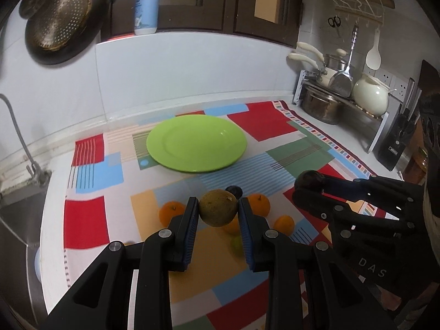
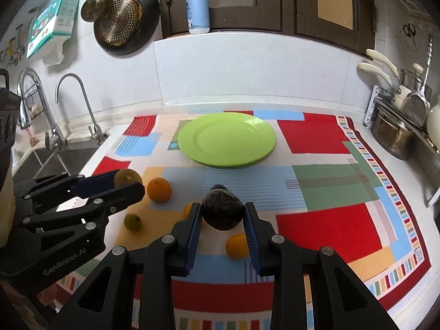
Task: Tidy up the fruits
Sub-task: 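Carry the brown fruit and dark plum with both tools over the green plate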
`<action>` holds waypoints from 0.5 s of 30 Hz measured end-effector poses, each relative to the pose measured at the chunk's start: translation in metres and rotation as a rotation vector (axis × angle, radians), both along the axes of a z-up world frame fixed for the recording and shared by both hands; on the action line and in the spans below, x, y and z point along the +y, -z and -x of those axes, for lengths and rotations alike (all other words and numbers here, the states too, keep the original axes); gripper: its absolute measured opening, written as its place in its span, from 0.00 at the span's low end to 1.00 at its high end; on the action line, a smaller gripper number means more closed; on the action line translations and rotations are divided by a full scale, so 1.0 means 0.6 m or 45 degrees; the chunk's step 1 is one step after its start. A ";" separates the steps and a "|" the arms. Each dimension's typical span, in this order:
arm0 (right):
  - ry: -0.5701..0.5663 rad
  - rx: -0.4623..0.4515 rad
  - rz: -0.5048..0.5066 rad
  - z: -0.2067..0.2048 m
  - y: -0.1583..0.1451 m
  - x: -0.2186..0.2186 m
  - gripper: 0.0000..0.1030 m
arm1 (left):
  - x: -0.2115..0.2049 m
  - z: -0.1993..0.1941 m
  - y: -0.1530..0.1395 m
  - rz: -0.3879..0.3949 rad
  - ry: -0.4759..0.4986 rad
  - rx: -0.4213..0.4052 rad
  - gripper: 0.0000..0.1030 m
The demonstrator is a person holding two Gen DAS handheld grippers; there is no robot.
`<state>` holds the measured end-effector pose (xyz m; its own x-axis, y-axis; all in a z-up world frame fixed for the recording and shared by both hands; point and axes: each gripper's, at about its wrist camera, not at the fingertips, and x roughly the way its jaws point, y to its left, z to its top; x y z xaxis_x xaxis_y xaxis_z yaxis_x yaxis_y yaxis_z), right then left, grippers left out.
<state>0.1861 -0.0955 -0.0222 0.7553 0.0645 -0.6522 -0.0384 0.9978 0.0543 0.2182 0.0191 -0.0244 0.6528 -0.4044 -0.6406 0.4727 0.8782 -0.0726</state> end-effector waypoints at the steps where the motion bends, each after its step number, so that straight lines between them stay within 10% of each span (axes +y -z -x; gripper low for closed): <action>1: -0.002 -0.003 -0.003 -0.005 -0.002 0.000 0.31 | -0.001 -0.005 -0.003 0.001 -0.003 -0.001 0.28; 15: -0.127 -0.051 0.032 -0.109 -0.044 -0.026 0.31 | -0.034 -0.090 -0.033 -0.030 -0.082 -0.057 0.28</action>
